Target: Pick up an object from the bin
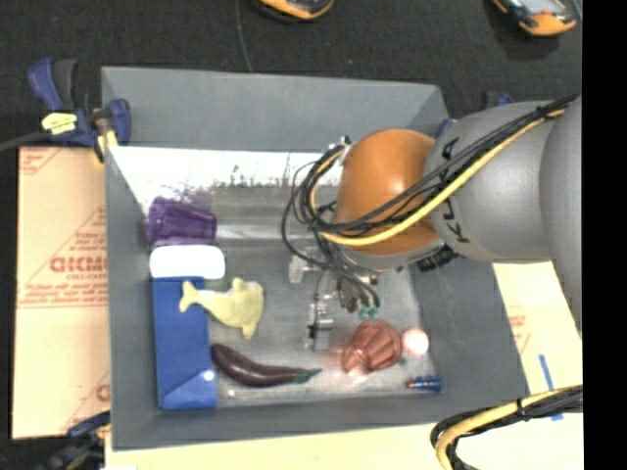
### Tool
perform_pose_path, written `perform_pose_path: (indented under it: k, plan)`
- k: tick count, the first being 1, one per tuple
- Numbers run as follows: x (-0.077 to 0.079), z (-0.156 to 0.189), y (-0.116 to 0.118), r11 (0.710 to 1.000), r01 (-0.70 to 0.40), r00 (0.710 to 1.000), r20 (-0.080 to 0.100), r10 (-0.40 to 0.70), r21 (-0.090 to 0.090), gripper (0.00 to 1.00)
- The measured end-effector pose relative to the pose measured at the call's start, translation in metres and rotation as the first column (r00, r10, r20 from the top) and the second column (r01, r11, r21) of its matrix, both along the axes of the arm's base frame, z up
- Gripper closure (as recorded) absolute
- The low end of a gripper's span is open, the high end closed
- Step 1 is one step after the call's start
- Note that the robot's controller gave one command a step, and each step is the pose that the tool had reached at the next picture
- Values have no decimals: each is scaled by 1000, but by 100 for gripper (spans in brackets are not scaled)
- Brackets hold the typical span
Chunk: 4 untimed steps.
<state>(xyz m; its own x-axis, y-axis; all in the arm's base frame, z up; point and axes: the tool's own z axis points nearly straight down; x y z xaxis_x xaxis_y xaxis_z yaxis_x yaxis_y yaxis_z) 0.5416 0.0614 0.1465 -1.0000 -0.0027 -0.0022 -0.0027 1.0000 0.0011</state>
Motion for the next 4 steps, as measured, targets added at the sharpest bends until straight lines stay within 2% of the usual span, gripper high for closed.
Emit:
perform_pose_path:
  k: [1,2,3,4]
  plan:
    - [42,-69,56,1000,-28,1000,8,28,1,0]
    - [40,-29,84,1000,-18,1000,6,18,-1,0]
    - [5,-37,98,990,140,990,4,-140,3,0]
    - [26,-71,98,991,133,991,13,-133,4,0]
